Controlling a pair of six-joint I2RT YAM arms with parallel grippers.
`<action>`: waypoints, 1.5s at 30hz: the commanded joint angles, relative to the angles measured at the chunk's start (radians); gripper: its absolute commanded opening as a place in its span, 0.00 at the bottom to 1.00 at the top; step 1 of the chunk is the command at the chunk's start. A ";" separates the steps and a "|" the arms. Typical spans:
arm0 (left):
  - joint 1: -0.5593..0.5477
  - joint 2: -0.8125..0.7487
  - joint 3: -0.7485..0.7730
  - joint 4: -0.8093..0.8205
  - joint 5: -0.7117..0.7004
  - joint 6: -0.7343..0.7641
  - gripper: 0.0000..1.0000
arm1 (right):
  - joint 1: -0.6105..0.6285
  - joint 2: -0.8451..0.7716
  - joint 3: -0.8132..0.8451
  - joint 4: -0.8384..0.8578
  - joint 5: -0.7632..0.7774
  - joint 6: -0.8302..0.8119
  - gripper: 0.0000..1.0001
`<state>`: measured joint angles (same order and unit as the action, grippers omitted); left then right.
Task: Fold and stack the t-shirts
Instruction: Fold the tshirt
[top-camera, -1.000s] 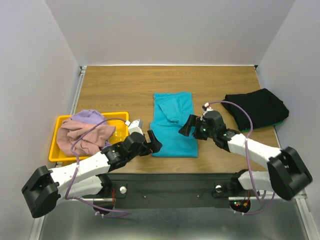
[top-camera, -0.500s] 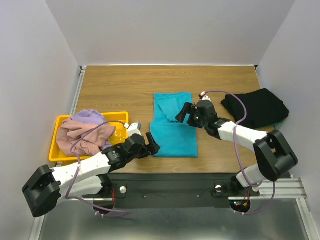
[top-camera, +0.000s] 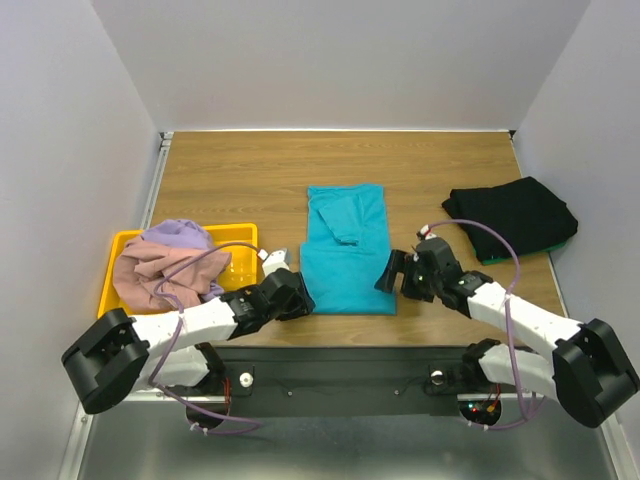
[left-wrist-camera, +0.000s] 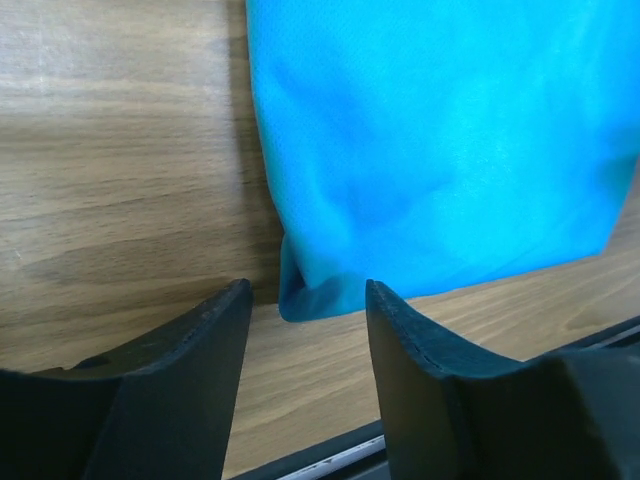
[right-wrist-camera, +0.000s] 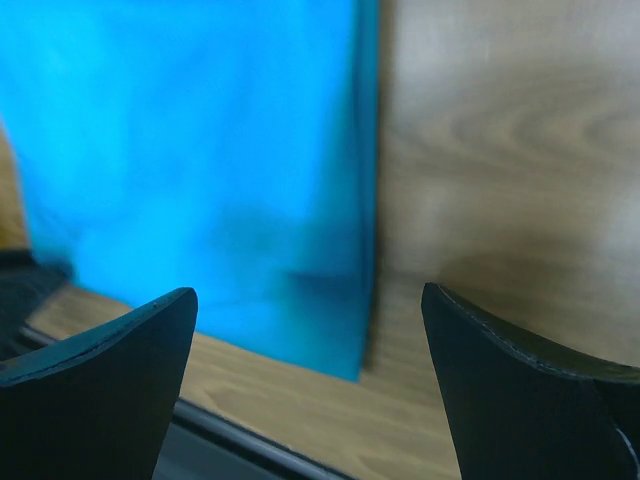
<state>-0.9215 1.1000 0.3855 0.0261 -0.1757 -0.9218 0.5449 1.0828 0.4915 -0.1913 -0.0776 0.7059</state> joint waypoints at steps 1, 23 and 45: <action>-0.002 0.053 0.021 0.034 0.025 0.020 0.50 | 0.007 0.040 -0.027 -0.060 -0.163 -0.003 1.00; -0.004 0.115 -0.013 0.066 0.053 -0.008 0.00 | 0.023 0.078 -0.077 -0.212 -0.194 -0.002 0.95; -0.004 -0.032 0.042 0.064 0.082 0.046 0.00 | 0.023 -0.027 0.054 -0.275 -0.105 -0.054 0.01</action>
<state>-0.9215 1.1217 0.3859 0.1024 -0.0872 -0.9142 0.5606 1.1152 0.4660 -0.4351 -0.2459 0.6838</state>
